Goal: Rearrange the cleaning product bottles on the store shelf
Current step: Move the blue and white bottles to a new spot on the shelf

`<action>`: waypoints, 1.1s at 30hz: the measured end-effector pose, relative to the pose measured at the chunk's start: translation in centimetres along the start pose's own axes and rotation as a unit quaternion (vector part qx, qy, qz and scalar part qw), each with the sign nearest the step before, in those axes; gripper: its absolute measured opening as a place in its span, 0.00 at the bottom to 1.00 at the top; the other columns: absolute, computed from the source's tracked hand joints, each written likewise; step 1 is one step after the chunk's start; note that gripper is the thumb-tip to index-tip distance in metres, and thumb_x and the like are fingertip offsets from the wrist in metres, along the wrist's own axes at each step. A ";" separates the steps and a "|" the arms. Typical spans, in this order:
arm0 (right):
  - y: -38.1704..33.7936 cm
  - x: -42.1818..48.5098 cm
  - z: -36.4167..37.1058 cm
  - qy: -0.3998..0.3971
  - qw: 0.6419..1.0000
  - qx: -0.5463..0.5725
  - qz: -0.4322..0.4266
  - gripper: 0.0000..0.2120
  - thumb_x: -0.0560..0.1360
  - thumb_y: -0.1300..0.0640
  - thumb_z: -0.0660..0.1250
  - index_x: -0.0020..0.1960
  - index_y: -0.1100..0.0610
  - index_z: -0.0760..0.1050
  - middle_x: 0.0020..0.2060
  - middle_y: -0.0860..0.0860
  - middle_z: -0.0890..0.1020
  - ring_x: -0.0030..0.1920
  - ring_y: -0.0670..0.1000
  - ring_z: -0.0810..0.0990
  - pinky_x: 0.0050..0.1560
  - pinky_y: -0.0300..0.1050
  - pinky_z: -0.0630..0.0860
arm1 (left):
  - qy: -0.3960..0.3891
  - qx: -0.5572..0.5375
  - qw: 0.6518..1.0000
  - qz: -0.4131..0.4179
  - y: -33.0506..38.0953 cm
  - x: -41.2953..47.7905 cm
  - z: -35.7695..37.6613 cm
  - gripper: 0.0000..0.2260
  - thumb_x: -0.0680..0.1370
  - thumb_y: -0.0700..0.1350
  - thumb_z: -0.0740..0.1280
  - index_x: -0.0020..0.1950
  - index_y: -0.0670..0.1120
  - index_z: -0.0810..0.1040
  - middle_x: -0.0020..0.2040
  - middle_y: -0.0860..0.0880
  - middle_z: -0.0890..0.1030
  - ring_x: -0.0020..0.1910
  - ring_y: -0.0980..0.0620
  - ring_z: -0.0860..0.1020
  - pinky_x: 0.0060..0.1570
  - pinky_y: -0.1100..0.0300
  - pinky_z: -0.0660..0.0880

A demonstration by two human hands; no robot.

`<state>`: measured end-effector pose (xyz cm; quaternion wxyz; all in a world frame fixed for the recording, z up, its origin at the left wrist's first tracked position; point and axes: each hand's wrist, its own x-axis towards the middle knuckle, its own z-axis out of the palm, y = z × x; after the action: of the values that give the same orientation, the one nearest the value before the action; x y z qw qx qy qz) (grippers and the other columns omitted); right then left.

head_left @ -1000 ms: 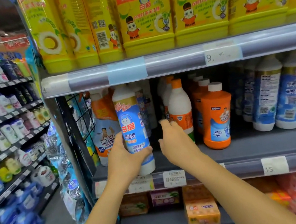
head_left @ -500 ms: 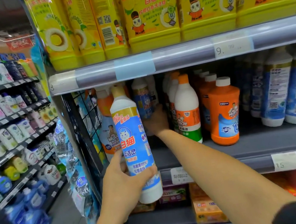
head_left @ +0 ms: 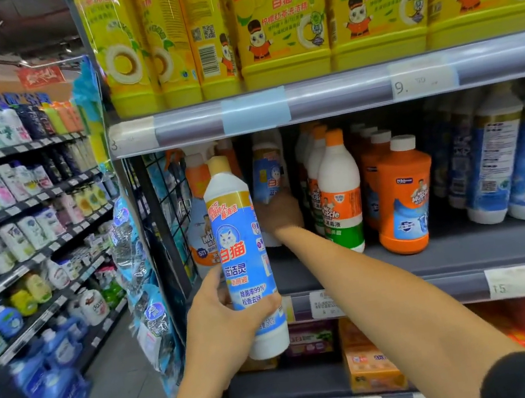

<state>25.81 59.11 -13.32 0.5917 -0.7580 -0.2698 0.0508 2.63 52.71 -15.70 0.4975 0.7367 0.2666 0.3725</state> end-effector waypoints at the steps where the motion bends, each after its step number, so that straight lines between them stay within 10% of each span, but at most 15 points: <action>1: -0.3 -0.7 -0.5 -0.004 1.000 0.009 0.017 0.25 0.70 0.44 0.71 0.61 0.57 0.72 0.55 0.55 0.80 0.52 0.56 0.80 0.50 0.48 0.78 | -0.001 -0.001 1.000 0.001 -0.1 0.1 -0.1 0.24 0.63 0.47 0.81 0.53 0.60 0.74 0.47 0.60 0.84 0.43 0.62 0.83 0.35 0.67 0.79; 15: 0.9 -14.3 -12.3 -0.072 0.997 0.036 -0.002 0.18 0.63 0.44 0.74 0.47 0.45 0.70 0.40 0.42 0.80 0.36 0.37 0.80 0.28 0.30 0.73 | -0.013 -0.020 0.999 -0.038 -0.6 -1.5 1.0 0.27 0.61 0.46 0.81 0.54 0.61 0.75 0.44 0.64 0.84 0.41 0.60 0.84 0.32 0.68 0.78; 33: 10.8 -19.9 -38.3 -0.053 0.997 0.053 0.019 0.21 0.65 0.48 0.76 0.50 0.45 0.68 0.39 0.43 0.80 0.38 0.37 0.79 0.31 0.30 0.73 | -0.068 -0.044 0.994 -0.072 6.7 -10.9 23.6 0.34 0.46 0.55 0.81 0.50 0.61 0.74 0.43 0.58 0.85 0.40 0.56 0.85 0.35 0.60 0.81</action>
<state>27.89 14.79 -16.81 0.6150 -0.7266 -0.2834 0.1161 15.67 29.37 -17.87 0.5716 0.7166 0.2679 0.2965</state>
